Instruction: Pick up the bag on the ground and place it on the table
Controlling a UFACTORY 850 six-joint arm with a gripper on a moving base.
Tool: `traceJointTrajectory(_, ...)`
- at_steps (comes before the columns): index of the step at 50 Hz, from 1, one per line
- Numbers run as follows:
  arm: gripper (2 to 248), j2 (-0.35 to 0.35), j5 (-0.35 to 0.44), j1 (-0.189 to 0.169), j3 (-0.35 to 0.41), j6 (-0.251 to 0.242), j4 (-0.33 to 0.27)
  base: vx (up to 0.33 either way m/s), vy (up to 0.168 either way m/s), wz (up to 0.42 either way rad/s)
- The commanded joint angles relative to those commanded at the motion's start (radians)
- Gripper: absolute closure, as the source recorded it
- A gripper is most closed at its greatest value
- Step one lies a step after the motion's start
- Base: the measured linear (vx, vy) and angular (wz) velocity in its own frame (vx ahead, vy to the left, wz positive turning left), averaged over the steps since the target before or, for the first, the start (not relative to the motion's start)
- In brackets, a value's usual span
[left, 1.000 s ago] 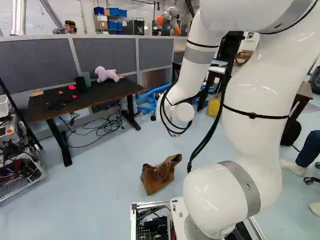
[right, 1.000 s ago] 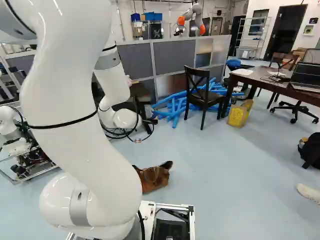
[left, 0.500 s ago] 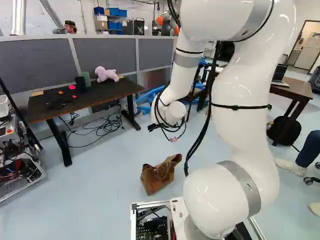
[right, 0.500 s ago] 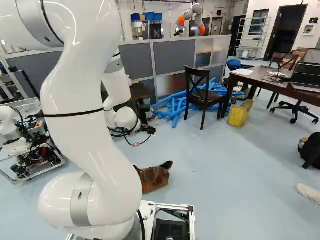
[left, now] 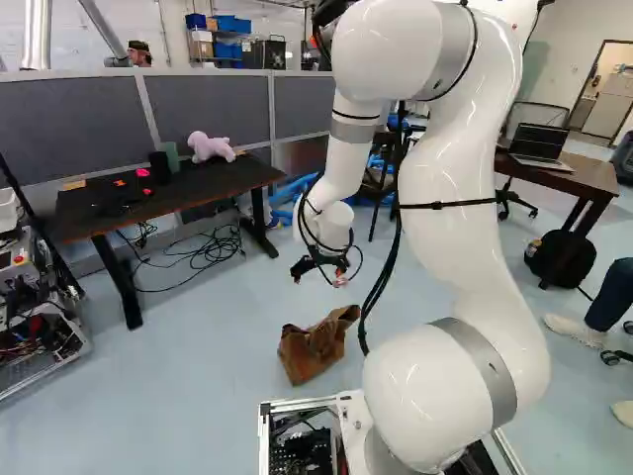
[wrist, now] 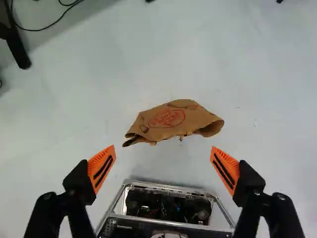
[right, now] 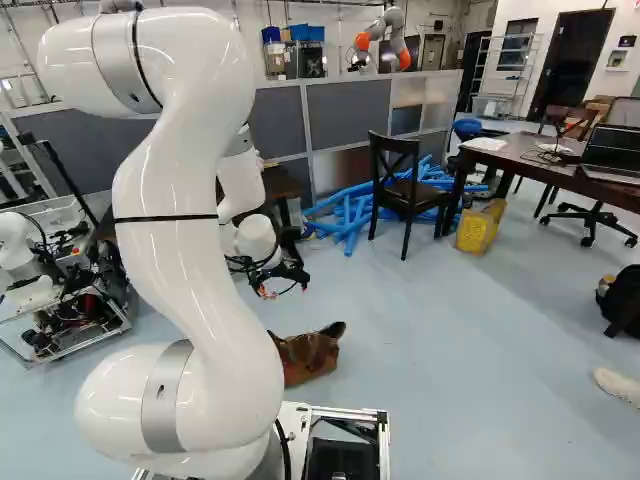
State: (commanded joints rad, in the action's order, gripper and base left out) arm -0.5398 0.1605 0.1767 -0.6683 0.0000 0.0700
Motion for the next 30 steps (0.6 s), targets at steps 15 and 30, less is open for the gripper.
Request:
traceJointTrajectory(15,3,-0.079,-0.027,-0.003,-0.058,0.000,0.043,0.000,0.000,0.000)
traceJointTrajectory(30,3,-0.152,-0.078,0.002,-0.111,0.000,0.089,0.000,0.000,0.000)
